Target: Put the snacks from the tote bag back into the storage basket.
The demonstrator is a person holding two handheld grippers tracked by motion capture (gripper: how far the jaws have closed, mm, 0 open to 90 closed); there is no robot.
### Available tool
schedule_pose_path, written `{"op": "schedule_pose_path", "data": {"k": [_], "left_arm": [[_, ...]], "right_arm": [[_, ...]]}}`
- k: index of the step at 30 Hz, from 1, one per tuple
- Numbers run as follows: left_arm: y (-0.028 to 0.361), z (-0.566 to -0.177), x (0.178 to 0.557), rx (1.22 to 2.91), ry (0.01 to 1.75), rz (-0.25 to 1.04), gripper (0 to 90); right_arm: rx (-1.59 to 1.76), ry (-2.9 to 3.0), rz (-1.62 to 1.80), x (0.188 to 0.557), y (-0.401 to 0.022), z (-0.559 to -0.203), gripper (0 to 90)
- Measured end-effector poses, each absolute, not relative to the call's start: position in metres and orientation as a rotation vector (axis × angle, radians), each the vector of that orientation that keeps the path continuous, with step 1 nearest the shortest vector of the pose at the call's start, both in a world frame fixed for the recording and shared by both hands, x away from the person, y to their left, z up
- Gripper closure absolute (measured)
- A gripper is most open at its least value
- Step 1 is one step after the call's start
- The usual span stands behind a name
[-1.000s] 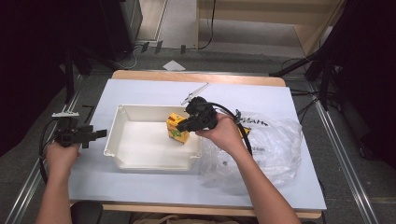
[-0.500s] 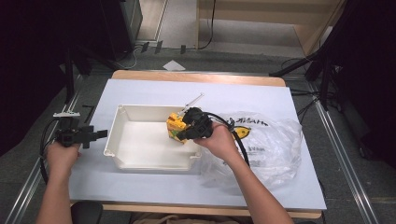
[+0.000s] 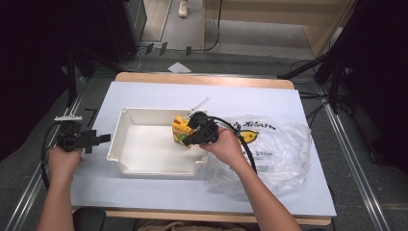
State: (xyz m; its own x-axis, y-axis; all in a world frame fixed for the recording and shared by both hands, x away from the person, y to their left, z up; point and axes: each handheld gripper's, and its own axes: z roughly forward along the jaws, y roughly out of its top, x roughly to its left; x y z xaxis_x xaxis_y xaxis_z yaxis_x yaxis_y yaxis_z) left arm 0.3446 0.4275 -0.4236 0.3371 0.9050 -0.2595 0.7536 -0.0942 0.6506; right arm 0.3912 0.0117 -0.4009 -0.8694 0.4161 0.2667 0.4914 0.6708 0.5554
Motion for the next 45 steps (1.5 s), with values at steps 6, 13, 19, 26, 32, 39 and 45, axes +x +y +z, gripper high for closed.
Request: {"op": "schedule_pose_path", "data": {"k": [6, 13, 19, 26, 32, 39, 45], "left_arm": [[0.427, -0.424, 0.345, 1.887, 1.459, 0.263, 22.4], [0.427, -0.424, 0.345, 1.888, 1.461, 0.263, 22.4], [0.427, -0.425, 0.345, 1.893, 1.459, 0.261, 22.4], [0.428, -0.425, 0.345, 1.890, 1.461, 0.263, 22.4], [0.427, -0.425, 0.345, 1.893, 1.460, 0.260, 22.4], [0.428, -0.425, 0.346, 1.889, 1.462, 0.260, 22.4], [0.427, -0.426, 0.347, 1.895, 1.466, 0.254, 22.4]], "right_arm": [[-0.776, -2.768, -0.960, 0.394, 0.007, -0.403, 90.0], [-0.800, -2.763, -0.962, 0.397, 0.003, -0.404, 90.0], [-0.831, -2.758, -0.961, 0.403, -0.003, -0.404, 90.0], [-0.858, -2.748, -0.963, 0.409, -0.009, -0.405, 90.0], [-0.872, -2.750, -0.963, 0.411, -0.010, -0.406, 90.0], [-0.853, -2.757, -0.958, 0.408, -0.008, -0.406, 87.8], [-0.823, -2.755, -0.972, 0.402, -0.006, -0.401, 80.8]]}}
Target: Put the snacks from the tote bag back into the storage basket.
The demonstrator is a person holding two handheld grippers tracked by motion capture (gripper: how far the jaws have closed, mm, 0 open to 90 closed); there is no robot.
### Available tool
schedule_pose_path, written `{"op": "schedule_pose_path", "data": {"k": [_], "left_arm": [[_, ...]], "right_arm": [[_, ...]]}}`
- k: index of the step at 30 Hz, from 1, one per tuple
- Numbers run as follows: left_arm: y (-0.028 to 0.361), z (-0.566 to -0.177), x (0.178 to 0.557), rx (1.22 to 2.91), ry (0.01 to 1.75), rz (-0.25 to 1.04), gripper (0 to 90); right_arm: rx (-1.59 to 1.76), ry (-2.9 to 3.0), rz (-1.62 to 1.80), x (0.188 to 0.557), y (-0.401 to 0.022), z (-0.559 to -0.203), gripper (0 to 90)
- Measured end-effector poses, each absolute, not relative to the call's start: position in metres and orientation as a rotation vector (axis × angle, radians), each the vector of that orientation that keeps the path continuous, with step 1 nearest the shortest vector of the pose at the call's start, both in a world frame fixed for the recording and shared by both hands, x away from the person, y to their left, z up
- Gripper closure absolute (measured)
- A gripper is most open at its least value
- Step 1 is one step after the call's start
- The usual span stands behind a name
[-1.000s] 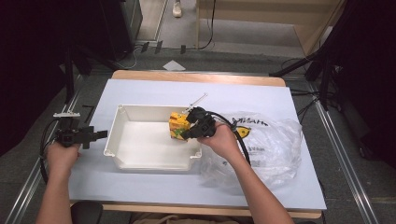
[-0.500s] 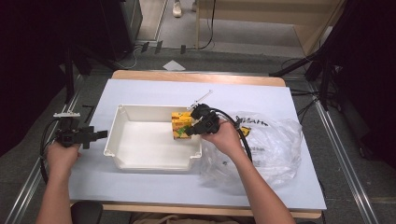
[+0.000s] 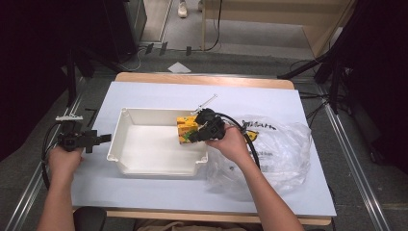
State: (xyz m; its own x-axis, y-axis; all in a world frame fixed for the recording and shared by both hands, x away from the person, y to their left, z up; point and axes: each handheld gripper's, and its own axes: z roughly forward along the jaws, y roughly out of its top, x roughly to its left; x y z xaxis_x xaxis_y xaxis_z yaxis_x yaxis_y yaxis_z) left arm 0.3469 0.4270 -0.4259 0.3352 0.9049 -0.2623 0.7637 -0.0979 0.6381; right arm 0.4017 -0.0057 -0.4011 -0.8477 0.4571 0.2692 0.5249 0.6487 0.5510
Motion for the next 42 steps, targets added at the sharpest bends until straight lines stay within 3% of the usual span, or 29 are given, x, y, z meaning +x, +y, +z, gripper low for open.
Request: {"op": "schedule_pose_path", "data": {"k": [11, 25, 26, 32, 38, 42], "left_arm": [[0.428, -0.426, 0.344, 1.897, 1.461, 0.253, 22.4], [0.426, -0.427, 0.344, 1.898, 1.460, 0.264, 22.4], [0.427, -0.426, 0.344, 1.897, 1.458, 0.265, 22.4], [0.428, -0.426, 0.345, 1.890, 1.462, 0.268, 22.4], [0.428, -0.425, 0.345, 1.887, 1.459, 0.272, 22.4], [0.427, -0.426, 0.345, 1.895, 1.457, 0.272, 22.4]], "right_arm": [[-0.805, -2.755, -1.019, 0.392, -0.016, -0.391, 73.2], [-0.817, -2.700, -1.105, 0.389, -0.043, -0.377, 51.2], [-0.809, -2.704, -1.124, 0.387, -0.047, -0.375, 45.1], [-0.860, -2.705, -1.190, 0.383, -0.065, -0.376, 33.5], [-0.885, -2.720, -1.198, 0.384, -0.081, -0.378, 25.3], [-0.909, -2.724, -1.217, 0.385, -0.094, -0.377, 24.9]]}}
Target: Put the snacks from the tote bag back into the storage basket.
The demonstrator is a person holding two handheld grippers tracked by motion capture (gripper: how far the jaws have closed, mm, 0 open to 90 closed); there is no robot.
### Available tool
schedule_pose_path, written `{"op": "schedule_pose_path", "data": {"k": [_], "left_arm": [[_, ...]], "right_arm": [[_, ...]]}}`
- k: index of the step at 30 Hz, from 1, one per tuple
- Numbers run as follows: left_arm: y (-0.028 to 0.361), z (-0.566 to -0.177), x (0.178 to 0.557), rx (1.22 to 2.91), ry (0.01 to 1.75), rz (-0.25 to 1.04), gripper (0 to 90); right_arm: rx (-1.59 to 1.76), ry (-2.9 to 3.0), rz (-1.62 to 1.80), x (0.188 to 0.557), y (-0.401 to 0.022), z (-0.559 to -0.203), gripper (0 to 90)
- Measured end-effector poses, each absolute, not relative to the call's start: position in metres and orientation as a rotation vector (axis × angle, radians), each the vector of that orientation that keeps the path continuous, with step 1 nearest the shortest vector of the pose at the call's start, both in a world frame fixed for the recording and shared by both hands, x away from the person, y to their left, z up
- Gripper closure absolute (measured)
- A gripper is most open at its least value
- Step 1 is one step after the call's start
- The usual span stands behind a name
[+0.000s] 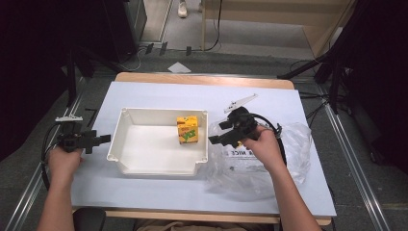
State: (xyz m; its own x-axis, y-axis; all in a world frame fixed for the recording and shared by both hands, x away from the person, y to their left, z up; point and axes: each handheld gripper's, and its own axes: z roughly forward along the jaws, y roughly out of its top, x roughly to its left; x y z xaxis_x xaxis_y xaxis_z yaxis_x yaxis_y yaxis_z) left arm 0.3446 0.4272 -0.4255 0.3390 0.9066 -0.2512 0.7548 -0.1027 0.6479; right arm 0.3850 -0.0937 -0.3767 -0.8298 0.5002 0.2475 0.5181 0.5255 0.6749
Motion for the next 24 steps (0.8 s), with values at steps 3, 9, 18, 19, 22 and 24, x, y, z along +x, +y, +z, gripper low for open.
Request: {"op": "schedule_pose_path", "data": {"k": [3, 9, 18, 19, 22, 24], "left_arm": [[0.425, -0.426, 0.345, 1.901, 1.457, 0.275, 22.4], [0.425, -0.427, 0.345, 1.906, 1.459, 0.275, 22.4], [0.424, -0.427, 0.345, 1.910, 1.460, 0.267, 22.4], [0.424, -0.427, 0.345, 1.910, 1.460, 0.267, 22.4], [0.424, -0.428, 0.345, 1.911, 1.460, 0.262, 22.4], [0.425, -0.429, 0.346, 1.913, 1.465, 0.259, 22.4]], "right_arm": [[-0.923, -2.742, -1.219, 0.386, -0.105, -0.377, 24.9], [-0.944, -2.773, -1.200, 0.388, -0.121, -0.382, 23.8], [-0.980, -2.808, -1.225, 0.389, -0.144, -0.395, 24.0], [-0.980, -2.808, -1.225, 0.389, -0.144, -0.395, 24.0], [-1.023, -2.798, -1.228, 0.393, -0.156, -0.401, 24.1], [-1.050, -2.795, -1.224, 0.394, -0.161, -0.403, 24.7]]}}
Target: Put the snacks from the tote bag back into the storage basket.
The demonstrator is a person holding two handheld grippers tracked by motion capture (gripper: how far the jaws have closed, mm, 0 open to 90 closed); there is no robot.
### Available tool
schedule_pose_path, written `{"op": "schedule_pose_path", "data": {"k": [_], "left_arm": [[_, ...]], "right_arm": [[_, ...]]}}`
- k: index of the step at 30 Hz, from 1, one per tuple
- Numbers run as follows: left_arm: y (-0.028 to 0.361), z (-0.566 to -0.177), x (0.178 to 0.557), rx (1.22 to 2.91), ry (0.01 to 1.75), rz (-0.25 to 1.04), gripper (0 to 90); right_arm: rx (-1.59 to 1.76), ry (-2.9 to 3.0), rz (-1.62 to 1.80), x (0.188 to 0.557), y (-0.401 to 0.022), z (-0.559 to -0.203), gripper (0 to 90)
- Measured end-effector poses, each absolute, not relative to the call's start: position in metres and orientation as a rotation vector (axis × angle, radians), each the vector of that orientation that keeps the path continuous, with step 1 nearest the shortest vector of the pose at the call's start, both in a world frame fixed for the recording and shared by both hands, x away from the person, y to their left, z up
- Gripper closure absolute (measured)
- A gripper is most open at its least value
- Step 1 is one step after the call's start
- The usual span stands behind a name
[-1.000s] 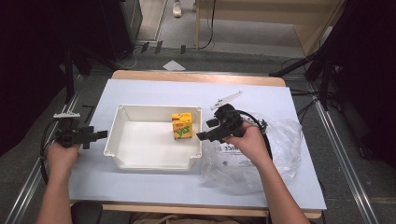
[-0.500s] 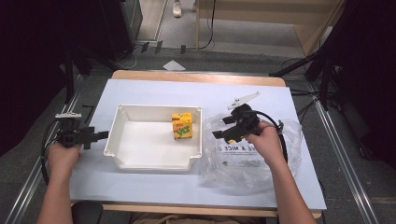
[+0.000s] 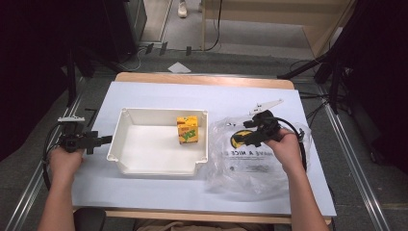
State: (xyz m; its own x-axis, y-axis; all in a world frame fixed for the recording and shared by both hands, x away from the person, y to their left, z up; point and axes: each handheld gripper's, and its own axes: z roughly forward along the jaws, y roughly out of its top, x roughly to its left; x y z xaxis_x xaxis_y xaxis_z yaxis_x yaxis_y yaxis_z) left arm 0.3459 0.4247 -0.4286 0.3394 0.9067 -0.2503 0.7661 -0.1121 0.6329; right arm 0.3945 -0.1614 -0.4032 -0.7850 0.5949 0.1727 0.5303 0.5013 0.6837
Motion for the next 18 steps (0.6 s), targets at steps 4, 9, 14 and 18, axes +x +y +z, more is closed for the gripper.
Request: {"op": "schedule_pose_path", "data": {"k": [4, 9, 14, 18], "left_arm": [[0.425, -0.429, 0.346, 1.904, 1.470, 0.259, 22.4], [0.425, -0.429, 0.346, 1.903, 1.470, 0.261, 22.4], [0.425, -0.430, 0.347, 1.914, 1.476, 0.265, 22.4], [0.424, -0.431, 0.346, 1.915, 1.476, 0.265, 22.4]], "right_arm": [[1.001, 2.638, 1.184, 0.397, -0.169, -0.404, 24.8], [1.044, 2.625, 1.203, 0.400, -0.179, -0.408, 24.7], [1.079, 2.619, 1.190, 0.403, -0.186, -0.414, 24.7], [1.074, 2.634, 1.175, 0.403, -0.183, -0.415, 24.7]]}}
